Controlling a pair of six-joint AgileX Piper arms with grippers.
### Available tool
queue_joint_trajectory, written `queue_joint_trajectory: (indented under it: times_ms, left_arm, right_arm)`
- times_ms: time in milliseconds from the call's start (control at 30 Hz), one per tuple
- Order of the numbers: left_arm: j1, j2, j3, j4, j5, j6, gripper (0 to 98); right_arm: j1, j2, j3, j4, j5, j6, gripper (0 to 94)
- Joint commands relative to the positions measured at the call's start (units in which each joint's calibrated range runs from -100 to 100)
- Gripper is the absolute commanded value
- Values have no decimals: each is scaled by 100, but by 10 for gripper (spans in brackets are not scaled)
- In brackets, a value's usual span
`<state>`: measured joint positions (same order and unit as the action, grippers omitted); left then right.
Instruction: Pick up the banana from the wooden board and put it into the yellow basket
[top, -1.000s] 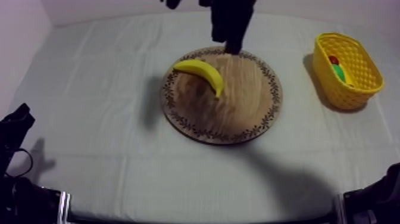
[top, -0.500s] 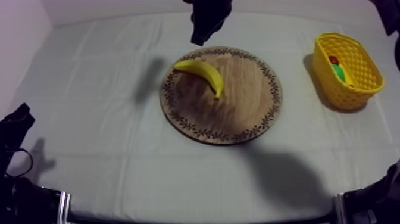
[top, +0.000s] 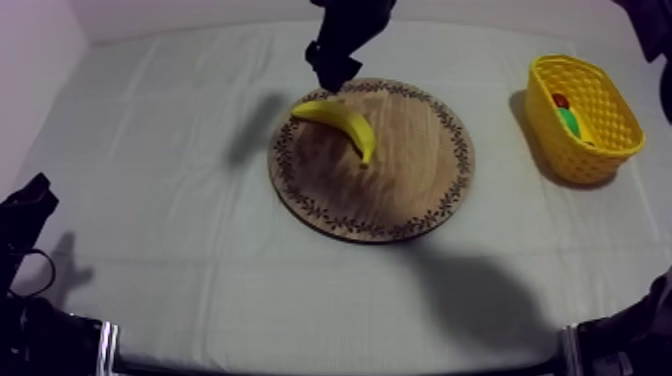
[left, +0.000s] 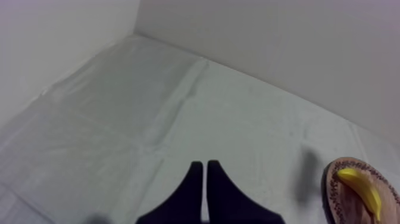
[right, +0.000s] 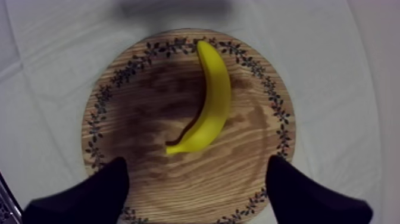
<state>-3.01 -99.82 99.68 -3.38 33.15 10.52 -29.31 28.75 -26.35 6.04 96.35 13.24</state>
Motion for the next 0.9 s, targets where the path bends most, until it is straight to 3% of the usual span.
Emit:
queue_joint_trajectory:
  times_ms: [0,367,867]
  left_arm:
    - [1,0,-1,4,-1,1,1]
    - [1,0,-1,4,-1,2,1]
    - [1,0,-1,4,-1,1,1]
  right_arm:
    - [0,43,12,12,3,3,769]
    - [138,879,-12,-32,-177,109,783]
    - [178,2363,-979,137,-327,199,778]
